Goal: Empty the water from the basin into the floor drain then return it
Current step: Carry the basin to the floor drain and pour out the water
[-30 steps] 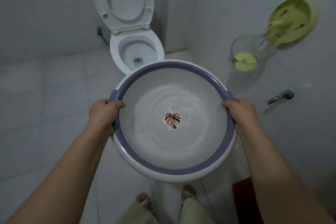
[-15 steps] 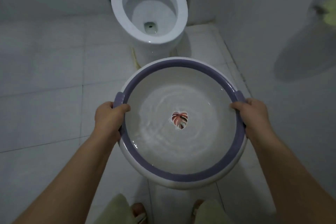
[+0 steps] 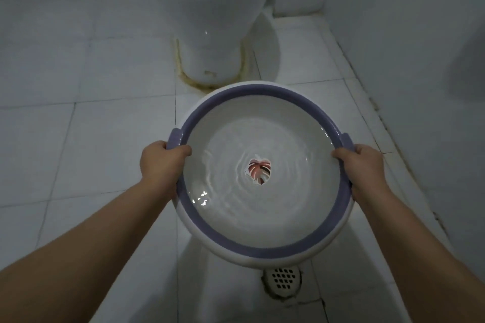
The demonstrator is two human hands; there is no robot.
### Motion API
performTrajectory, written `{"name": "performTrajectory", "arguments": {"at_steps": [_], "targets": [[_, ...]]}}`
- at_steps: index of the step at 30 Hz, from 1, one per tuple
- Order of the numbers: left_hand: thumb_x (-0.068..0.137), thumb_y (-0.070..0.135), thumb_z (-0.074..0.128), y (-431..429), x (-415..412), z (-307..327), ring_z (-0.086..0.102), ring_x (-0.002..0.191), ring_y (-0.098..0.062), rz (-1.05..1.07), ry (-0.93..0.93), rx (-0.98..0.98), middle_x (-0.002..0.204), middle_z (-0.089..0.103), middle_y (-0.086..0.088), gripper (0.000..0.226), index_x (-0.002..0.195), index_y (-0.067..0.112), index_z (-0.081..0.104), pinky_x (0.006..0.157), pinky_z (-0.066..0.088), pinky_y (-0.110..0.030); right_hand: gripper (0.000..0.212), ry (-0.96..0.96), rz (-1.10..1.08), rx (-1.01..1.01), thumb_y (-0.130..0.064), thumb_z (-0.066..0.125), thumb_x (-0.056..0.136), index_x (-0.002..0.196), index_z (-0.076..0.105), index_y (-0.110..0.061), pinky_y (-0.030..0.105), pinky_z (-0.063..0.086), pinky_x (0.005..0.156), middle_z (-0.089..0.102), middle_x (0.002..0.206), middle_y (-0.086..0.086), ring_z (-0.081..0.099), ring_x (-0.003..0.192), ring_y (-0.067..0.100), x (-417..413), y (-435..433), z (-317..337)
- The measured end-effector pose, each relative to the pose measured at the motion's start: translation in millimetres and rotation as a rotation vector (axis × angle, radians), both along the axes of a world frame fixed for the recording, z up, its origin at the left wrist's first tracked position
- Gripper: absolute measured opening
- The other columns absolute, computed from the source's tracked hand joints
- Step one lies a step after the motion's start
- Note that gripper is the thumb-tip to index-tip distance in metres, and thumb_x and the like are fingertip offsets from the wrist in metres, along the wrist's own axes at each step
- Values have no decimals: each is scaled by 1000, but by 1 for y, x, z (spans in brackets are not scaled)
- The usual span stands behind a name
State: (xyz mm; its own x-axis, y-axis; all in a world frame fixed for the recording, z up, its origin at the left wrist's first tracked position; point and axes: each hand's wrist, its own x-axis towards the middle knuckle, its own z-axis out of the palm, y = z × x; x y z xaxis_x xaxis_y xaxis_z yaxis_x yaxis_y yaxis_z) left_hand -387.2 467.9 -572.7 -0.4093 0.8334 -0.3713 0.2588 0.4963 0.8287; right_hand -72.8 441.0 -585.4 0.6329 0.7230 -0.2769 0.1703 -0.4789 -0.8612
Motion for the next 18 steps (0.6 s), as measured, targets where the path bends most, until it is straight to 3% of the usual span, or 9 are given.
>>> {"name": "performTrajectory", "arguments": {"at_steps": [4, 13, 18], "targets": [[71, 15, 62, 2, 14, -33, 54, 60, -24, -14, 54, 16, 64, 57, -8, 11, 65, 10, 54, 54, 43, -29, 14, -14, 6, -33, -10, 63, 71, 72, 58, 3, 33, 44, 57, 57, 70, 14, 54, 62, 24, 14, -4, -37], [68, 17, 62, -12, 44, -92, 60, 72, -35, -21, 55, -46, 69, 60, -13, 11, 65, 8, 55, 70, 52, -43, 12, -44, -6, -53, -10, 64, 72, 66, 55, -4, 23, 42, 43, 53, 60, 11, 50, 52, 22, 42, -23, -92], [67, 19, 61, -20, 57, -106, 61, 76, -36, -41, 53, -61, 74, 62, -17, 14, 68, 6, 57, 77, 54, -51, 14, -64, -19, -60, -11, 64, 73, 63, 54, -7, 25, 42, 48, 53, 60, 10, 50, 52, 20, 54, -36, -112]]}}
